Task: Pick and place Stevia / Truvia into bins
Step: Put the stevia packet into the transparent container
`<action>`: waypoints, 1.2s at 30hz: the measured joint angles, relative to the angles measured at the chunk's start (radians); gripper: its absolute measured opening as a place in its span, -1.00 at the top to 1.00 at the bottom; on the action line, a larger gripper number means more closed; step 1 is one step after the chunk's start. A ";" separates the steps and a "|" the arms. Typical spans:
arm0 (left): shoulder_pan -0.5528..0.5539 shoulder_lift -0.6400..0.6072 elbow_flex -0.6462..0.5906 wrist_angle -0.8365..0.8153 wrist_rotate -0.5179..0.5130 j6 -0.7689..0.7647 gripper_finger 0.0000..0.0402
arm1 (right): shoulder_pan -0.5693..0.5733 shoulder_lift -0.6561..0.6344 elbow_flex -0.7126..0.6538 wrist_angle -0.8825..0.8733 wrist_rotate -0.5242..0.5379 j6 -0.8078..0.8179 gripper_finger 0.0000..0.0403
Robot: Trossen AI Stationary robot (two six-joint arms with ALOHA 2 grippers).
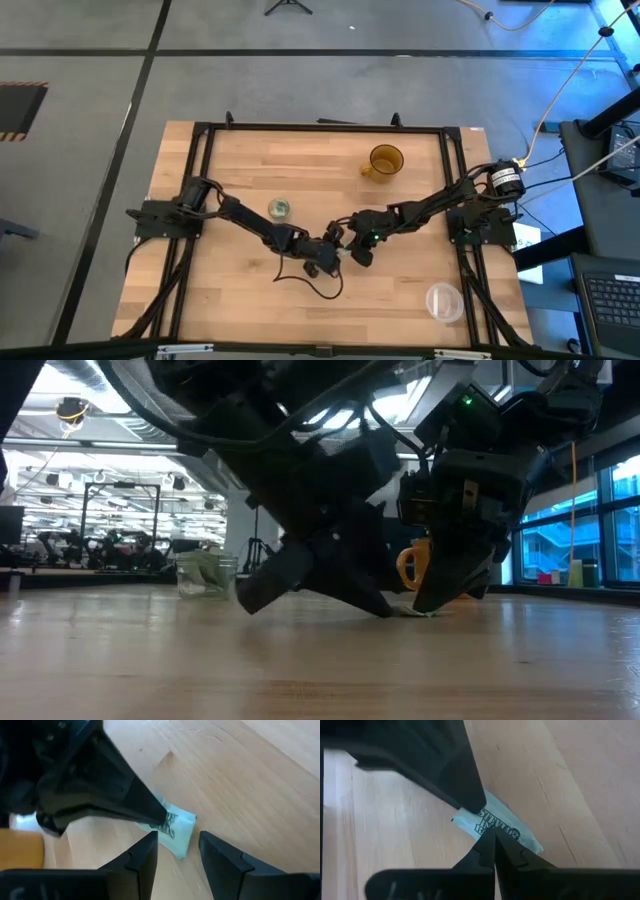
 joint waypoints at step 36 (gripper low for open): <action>-0.020 0.100 0.126 -0.113 -0.086 -0.018 0.96 | 0.000 0.001 0.002 0.003 0.016 -0.002 0.87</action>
